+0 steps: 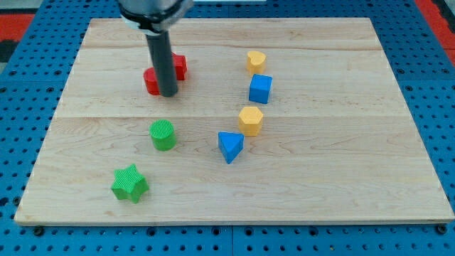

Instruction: Move red star to the top of yellow heart

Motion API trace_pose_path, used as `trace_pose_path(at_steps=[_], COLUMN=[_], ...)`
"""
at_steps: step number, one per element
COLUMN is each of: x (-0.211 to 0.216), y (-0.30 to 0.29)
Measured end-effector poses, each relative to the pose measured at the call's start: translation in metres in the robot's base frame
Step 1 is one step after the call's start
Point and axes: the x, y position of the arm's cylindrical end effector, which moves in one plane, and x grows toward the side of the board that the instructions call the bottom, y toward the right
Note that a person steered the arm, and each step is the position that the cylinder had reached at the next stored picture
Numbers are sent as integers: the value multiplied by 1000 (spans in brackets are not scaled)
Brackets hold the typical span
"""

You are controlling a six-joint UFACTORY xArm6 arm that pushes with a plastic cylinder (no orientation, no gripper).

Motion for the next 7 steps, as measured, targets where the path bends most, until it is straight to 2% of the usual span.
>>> trace_pose_path(at_steps=[1,2,3,4,6,7], x=[-19,-14,-16,-56,-33,-33], y=[-32,-39,-109,-135,-47,-21])
